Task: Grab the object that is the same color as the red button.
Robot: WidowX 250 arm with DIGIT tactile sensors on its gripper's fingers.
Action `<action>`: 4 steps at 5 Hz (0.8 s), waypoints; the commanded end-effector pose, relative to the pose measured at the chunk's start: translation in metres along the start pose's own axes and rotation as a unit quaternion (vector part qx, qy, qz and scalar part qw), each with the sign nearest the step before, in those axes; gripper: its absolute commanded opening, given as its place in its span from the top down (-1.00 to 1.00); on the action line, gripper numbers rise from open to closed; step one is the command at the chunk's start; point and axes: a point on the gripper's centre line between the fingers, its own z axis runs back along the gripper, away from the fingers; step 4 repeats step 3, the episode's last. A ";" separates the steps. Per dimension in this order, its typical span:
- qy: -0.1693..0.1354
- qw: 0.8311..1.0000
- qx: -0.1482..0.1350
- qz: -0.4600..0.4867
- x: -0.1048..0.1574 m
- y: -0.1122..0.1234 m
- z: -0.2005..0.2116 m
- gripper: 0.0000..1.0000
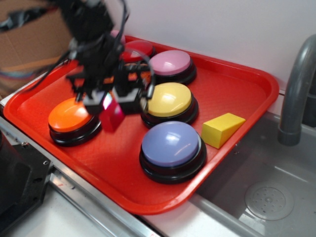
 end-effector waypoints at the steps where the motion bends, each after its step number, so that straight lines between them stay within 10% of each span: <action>1: 0.028 0.974 0.051 -0.218 0.034 -0.021 0.071 1.00; 4: 0.015 0.966 0.030 -0.258 0.052 -0.006 0.102 1.00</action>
